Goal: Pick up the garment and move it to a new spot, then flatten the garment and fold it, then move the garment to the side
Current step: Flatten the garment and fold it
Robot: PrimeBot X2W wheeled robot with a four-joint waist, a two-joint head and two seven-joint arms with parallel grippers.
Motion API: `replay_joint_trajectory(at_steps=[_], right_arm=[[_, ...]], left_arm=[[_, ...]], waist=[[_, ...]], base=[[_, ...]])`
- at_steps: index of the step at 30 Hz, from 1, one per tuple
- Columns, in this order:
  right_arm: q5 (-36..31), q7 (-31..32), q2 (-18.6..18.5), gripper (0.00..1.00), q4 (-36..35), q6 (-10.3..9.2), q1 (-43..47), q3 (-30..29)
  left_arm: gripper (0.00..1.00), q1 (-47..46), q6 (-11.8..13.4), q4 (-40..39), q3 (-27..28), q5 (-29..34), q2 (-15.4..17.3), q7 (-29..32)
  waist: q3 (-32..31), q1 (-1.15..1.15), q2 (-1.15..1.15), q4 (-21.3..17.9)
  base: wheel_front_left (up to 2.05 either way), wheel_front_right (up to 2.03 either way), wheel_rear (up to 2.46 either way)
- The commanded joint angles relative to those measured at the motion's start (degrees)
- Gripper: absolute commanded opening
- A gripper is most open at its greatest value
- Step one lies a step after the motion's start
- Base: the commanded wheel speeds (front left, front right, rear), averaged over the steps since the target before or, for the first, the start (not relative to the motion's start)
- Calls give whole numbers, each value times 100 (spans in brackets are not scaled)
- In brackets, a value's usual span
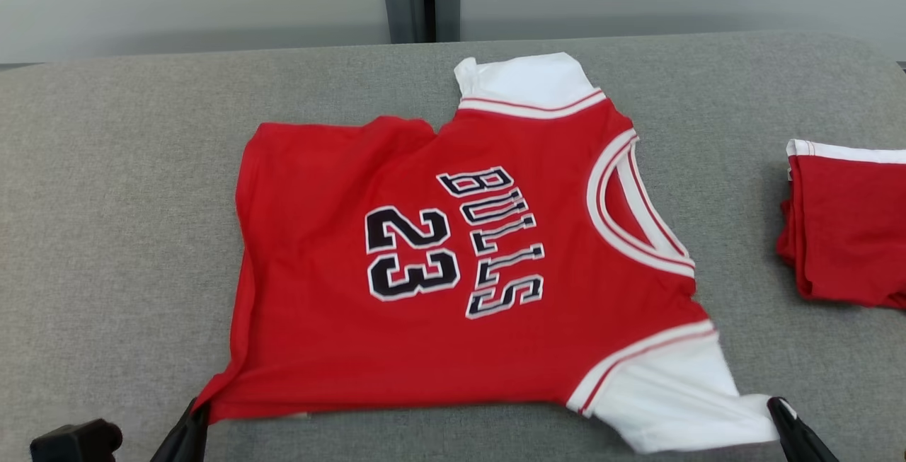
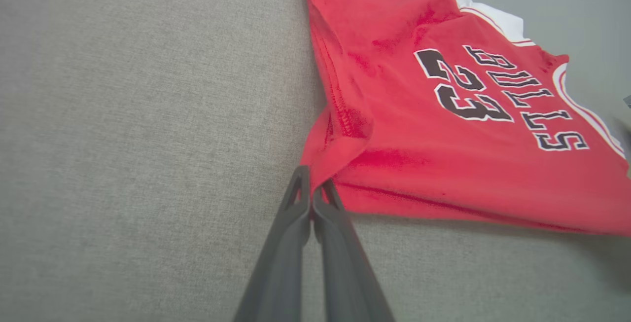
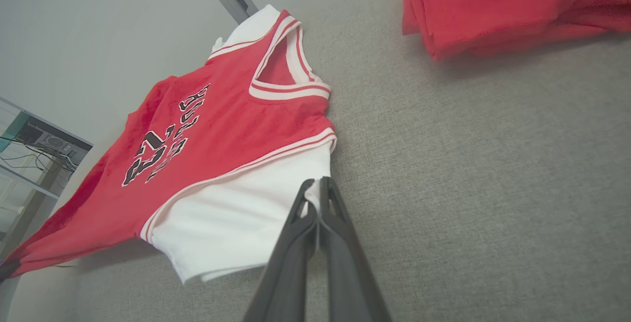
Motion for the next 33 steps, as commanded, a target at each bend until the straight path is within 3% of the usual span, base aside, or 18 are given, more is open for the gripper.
replay_joint_trajectory(at_steps=[1, 5, 7, 11, 26, 33], right_arm=[[-14, 322, 121, 0, -265, 2, 159, -176], [-40, 824, 318, 0, -701, 2, 330, -427], [-150, 1312, 528, 0, -1151, 2, -170, -732], [-272, 1456, 488, 0, -1054, 2, -979, -721], [-319, 1430, -234, 0, 539, 2, -3606, 161], [-89, 1300, -384, 0, 1363, 3, -4445, 578]], left_arm=[[0, 190, 115, -254, 83, -33, 132, 154], [0, 446, 249, -644, 171, -58, 280, 385], [0, 95, 109, -1001, 132, -190, 457, 704], [0, -484, -90, -887, 20, -265, 496, 807], [0, -1717, -426, -34, -25, -439, 415, 730], [0, -2065, -522, 314, -122, -467, 323, 667]], waist=[[7, 0, 0, -14], [18, 0, 0, -33], [227, 0, 0, -25], [482, 0, 0, 9], [1294, 0, 0, 141], [1484, 0, 0, 245]], base=[[0, 0, 0], [0, 0, 0], [0, 0, 0], [0, 0, 0], [0, 0, 0], [0, 0, 0]])
